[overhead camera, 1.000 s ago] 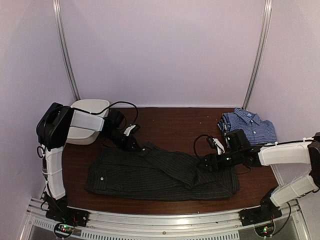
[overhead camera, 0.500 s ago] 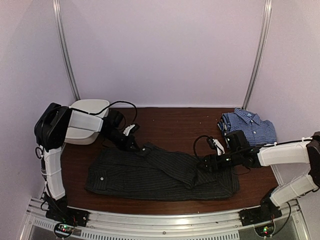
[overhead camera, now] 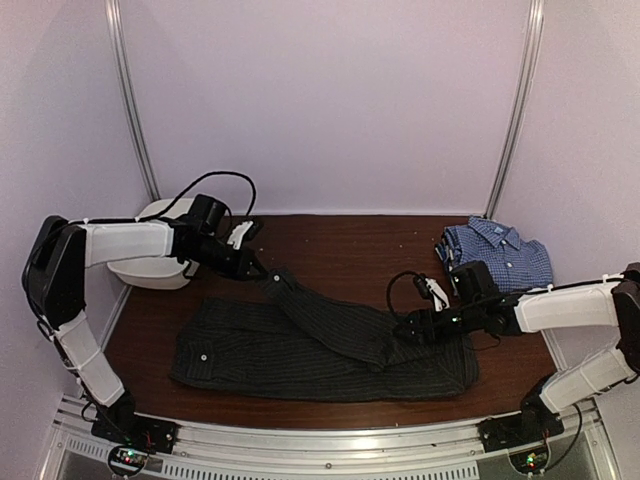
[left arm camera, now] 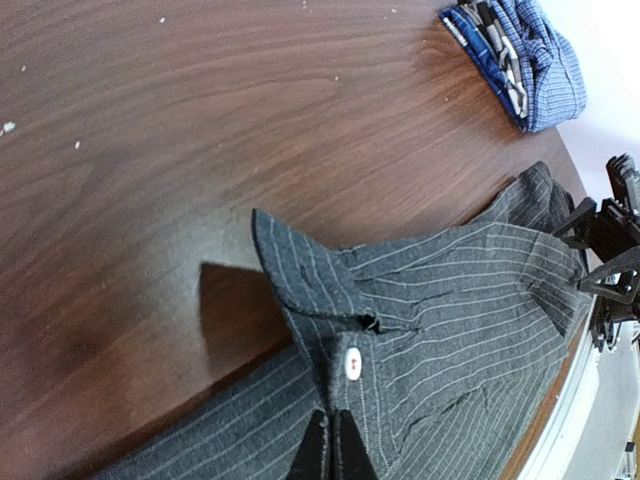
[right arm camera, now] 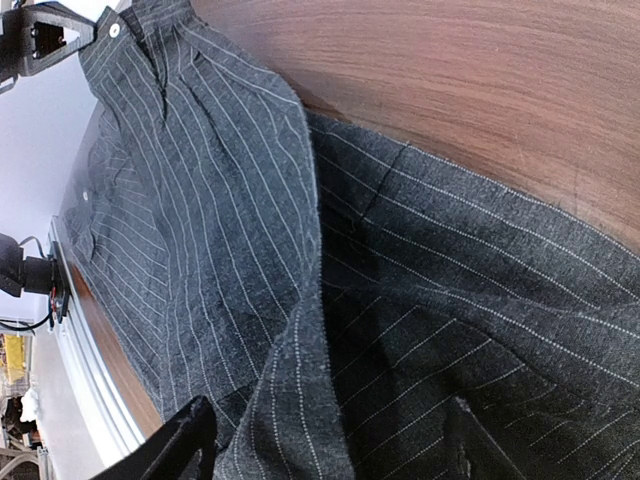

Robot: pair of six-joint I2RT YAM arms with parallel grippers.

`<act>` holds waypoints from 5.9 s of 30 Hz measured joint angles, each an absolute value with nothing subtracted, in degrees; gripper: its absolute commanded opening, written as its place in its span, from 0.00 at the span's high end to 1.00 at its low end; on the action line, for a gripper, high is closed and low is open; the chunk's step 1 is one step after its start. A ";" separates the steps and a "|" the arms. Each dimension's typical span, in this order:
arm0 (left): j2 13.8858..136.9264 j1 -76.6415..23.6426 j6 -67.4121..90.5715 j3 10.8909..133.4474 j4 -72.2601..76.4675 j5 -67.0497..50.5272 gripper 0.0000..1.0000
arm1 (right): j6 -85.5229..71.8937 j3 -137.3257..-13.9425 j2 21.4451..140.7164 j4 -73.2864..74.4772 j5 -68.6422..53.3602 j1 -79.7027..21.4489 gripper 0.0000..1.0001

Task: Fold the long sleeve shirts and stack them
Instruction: Adjust the sleeve at the center of the board, then rotate the rectangle-folded shirt at the center of the board.

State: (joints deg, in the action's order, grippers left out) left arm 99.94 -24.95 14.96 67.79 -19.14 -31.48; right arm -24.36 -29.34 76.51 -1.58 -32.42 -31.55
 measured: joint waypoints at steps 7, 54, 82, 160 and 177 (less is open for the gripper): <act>91.64 -24.80 17.32 58.87 -20.73 -29.52 1.00 | -24.18 -29.36 76.64 -1.58 -32.23 -31.55 0.21; 75.07 -20.71 16.69 46.65 -24.97 -10.24 1.00 | -19.33 -41.12 78.46 11.81 -23.18 -35.22 0.20; 74.61 -35.35 26.15 42.26 -7.03 -7.42 0.50 | -21.37 -46.02 90.00 17.26 -9.47 -40.42 0.22; 107.31 -66.50 29.02 59.77 -3.90 -7.42 0.03 | -14.94 -71.70 109.84 19.64 -0.49 -26.81 0.13; 96.71 -66.87 28.60 56.88 -8.75 8.12 0.02 | -8.64 -99.22 132.90 17.37 -4.03 -26.70 0.13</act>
State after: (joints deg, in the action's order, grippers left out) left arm 96.71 -66.87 28.60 56.88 -8.75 8.12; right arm -8.64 -99.22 132.90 17.37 -4.03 -26.70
